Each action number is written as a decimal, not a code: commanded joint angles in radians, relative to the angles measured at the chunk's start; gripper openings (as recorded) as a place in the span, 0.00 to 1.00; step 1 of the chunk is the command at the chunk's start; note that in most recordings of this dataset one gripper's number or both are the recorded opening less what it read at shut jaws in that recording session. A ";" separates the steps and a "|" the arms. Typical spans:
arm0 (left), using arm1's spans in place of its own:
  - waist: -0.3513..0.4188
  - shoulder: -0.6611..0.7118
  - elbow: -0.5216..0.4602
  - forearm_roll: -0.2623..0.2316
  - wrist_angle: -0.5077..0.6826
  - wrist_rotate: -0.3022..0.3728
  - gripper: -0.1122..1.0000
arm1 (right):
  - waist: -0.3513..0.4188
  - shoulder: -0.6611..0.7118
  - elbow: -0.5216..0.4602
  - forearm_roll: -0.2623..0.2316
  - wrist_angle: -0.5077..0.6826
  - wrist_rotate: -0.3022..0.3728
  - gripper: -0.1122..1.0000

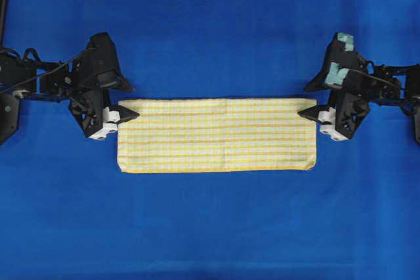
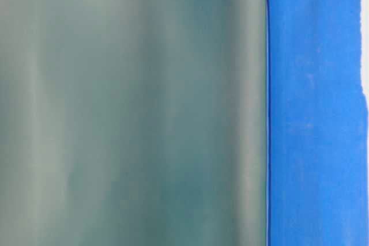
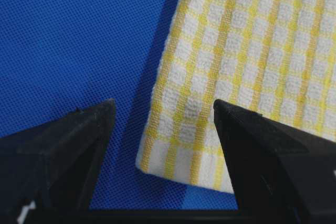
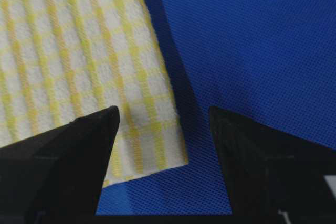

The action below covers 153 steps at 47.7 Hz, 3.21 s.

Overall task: Fold the yellow towel.
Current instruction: 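Fold the top edge down toward the bottom edge with both grippers, then lift the folded strip and swing it to vertical with both grippers, then lay the strip down vertically and open both grippers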

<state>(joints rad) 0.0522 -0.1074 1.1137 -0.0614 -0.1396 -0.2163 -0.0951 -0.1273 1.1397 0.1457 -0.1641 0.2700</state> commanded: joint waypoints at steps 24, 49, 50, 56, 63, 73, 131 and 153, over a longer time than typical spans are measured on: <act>-0.003 0.029 -0.074 0.003 0.216 -0.002 0.23 | 0.018 0.017 -0.023 -0.071 -0.003 -0.008 0.21; -0.003 -0.201 -0.135 0.015 0.356 0.000 0.12 | -0.025 -0.218 -0.072 -0.106 0.207 -0.008 0.12; -0.003 -0.212 -0.138 0.015 0.362 0.000 0.12 | -0.028 -0.229 -0.075 -0.110 0.215 -0.006 0.12; -0.006 -0.278 -0.146 0.014 0.383 0.000 0.12 | -0.034 -0.295 -0.089 -0.137 0.249 -0.003 0.12; -0.025 -0.325 -0.137 0.014 0.382 -0.009 0.12 | -0.034 -0.325 -0.089 -0.143 0.265 -0.003 0.12; -0.110 -0.316 -0.140 0.006 0.302 -0.037 0.12 | -0.060 -0.298 -0.110 -0.146 0.247 -0.002 0.12; -0.278 0.247 -0.765 0.009 0.055 -0.015 0.12 | -0.451 0.011 -0.502 -0.382 0.198 -0.006 0.12; -0.272 0.302 -0.838 0.011 0.089 -0.012 0.12 | -0.468 0.025 -0.518 -0.407 0.202 -0.009 0.12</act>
<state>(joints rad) -0.1979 0.2117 0.2991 -0.0522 -0.0460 -0.2332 -0.5154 -0.0936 0.6535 -0.2516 0.0430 0.2638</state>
